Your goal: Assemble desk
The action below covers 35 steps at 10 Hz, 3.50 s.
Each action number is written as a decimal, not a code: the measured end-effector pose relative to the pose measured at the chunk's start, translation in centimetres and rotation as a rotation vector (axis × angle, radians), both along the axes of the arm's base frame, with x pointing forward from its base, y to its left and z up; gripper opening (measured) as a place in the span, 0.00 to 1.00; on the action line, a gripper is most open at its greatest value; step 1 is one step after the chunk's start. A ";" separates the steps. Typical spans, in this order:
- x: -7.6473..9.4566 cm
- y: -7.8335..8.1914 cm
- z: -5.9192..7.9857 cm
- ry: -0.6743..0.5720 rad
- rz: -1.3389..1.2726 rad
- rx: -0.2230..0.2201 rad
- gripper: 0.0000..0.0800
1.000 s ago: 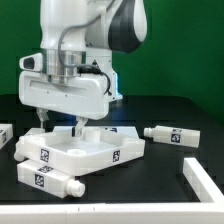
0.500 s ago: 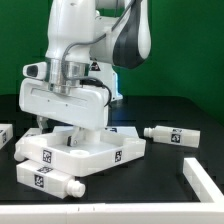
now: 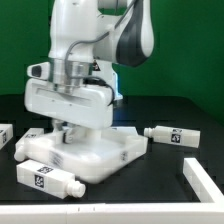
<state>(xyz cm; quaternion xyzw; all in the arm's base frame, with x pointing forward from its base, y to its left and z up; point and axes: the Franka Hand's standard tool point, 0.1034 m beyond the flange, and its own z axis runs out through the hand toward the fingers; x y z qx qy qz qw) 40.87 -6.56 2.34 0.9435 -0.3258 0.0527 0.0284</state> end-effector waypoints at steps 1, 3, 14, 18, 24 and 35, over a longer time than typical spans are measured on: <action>0.7 1.7 1.0 0.018 -0.043 0.053 0.05; 2.2 3.4 2.3 0.038 -0.264 0.160 0.05; 2.7 5.9 -0.4 0.043 -0.612 0.154 0.05; 3.3 6.3 -0.8 0.040 -0.717 0.156 0.05; 6.0 9.6 -1.7 -0.019 -0.919 0.154 0.05; 10.7 10.5 -1.8 -0.039 -0.944 0.154 0.13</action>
Offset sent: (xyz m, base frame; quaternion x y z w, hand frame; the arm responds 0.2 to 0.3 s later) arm 0.0400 0.0623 0.0205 -0.0464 -0.0499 0.1174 0.9907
